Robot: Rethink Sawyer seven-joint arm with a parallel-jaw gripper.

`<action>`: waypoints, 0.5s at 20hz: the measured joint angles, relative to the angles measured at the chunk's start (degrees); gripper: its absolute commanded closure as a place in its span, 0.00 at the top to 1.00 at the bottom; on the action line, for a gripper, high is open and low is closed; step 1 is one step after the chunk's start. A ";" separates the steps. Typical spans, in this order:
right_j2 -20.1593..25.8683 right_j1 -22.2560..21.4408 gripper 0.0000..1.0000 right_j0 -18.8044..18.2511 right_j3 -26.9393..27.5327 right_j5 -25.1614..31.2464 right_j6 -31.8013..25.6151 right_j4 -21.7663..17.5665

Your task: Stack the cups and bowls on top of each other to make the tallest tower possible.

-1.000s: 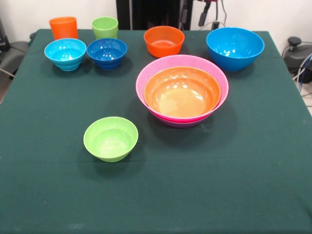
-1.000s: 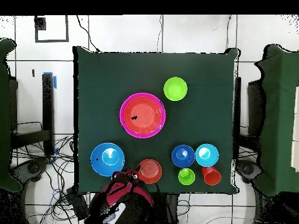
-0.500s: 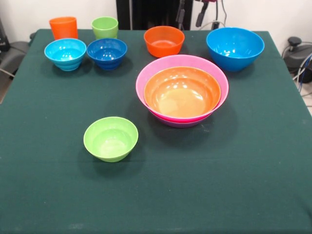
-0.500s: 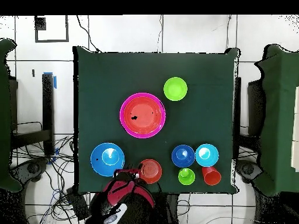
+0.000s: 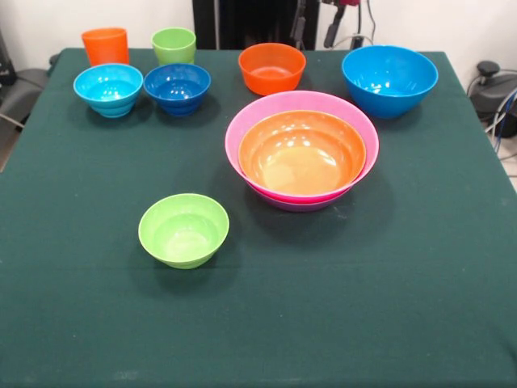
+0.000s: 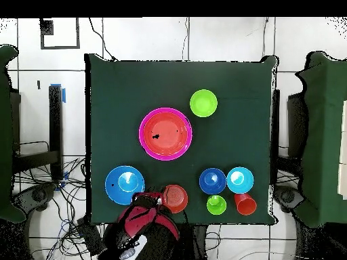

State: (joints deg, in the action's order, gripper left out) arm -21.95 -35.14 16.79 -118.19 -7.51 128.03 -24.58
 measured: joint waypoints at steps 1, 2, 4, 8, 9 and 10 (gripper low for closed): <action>0.00 0.19 1.00 0.34 0.18 0.01 0.00 0.53; 0.00 0.38 1.00 0.69 0.36 0.01 0.00 1.07; 0.00 0.69 1.00 1.60 0.78 0.23 0.00 2.25; -0.07 0.87 1.00 3.88 1.65 1.53 0.00 5.04; -0.20 0.87 1.00 4.82 2.02 2.04 0.00 6.00; -0.26 0.87 1.00 5.35 2.22 2.34 0.00 6.52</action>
State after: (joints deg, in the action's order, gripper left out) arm -22.22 -34.27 22.14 -115.97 -5.16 128.03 -18.06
